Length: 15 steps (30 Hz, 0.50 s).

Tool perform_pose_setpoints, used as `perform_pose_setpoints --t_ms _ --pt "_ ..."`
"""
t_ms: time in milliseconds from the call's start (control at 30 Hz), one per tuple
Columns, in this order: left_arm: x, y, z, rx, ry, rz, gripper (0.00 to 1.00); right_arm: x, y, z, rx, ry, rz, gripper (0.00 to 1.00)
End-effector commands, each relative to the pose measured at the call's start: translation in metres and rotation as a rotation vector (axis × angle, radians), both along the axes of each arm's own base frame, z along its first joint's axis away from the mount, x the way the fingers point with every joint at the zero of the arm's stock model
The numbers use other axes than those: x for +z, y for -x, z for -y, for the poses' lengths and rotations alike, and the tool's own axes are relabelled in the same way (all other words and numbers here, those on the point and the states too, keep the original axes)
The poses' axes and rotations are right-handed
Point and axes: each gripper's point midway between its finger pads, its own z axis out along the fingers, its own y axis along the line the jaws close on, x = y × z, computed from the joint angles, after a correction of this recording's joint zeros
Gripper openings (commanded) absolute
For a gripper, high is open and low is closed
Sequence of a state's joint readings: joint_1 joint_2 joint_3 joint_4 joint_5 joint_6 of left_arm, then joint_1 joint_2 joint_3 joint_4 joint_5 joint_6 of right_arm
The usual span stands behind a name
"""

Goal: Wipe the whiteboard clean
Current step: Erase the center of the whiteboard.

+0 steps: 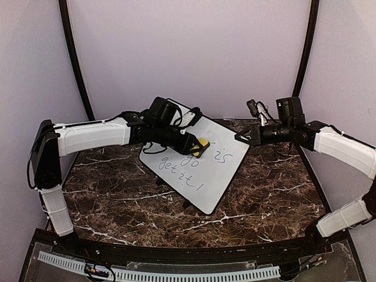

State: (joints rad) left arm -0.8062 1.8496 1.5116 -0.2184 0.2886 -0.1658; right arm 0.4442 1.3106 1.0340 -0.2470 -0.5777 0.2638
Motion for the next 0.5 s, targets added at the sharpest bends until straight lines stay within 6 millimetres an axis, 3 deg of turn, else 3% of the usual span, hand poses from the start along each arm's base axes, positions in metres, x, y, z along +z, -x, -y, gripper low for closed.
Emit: perform_pose_setpoints --t_ms 0,233,300,467 --pt "-0.012 -0.008 0.007 0.005 -0.040 -0.003 0.11 0.015 0.023 -0.023 0.169 -0.015 0.134 0.00" --pt "-0.016 -0.005 0.005 -0.001 -0.056 -0.015 0.11 0.017 0.023 -0.023 0.171 -0.019 0.138 0.00" --pt "-0.025 0.003 -0.001 -0.004 -0.066 -0.047 0.11 0.017 0.024 -0.024 0.175 -0.021 0.138 0.00" --pt "-0.021 0.005 -0.005 0.004 -0.068 -0.031 0.11 0.017 0.023 -0.024 0.177 -0.023 0.142 0.00"
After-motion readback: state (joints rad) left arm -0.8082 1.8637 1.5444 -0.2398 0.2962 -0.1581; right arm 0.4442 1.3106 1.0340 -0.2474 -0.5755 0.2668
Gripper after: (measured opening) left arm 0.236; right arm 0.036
